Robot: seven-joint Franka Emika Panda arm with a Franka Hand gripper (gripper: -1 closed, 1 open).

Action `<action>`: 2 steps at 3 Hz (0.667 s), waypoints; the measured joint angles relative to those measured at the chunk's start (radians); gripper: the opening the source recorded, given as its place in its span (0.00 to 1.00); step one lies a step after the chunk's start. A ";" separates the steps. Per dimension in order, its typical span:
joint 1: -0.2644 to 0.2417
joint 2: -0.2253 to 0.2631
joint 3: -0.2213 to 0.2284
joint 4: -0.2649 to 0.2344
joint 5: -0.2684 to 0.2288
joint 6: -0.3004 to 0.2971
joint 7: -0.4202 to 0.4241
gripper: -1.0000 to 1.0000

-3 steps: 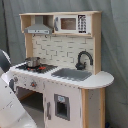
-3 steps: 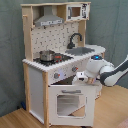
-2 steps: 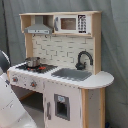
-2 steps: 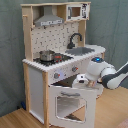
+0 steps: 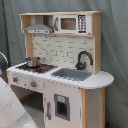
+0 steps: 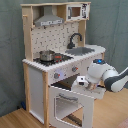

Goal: Play with the kitchen

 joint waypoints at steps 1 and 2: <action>0.006 -0.012 0.030 0.006 -0.005 0.003 0.095 0.00; 0.051 -0.029 -0.032 0.009 -0.034 -0.023 0.140 0.00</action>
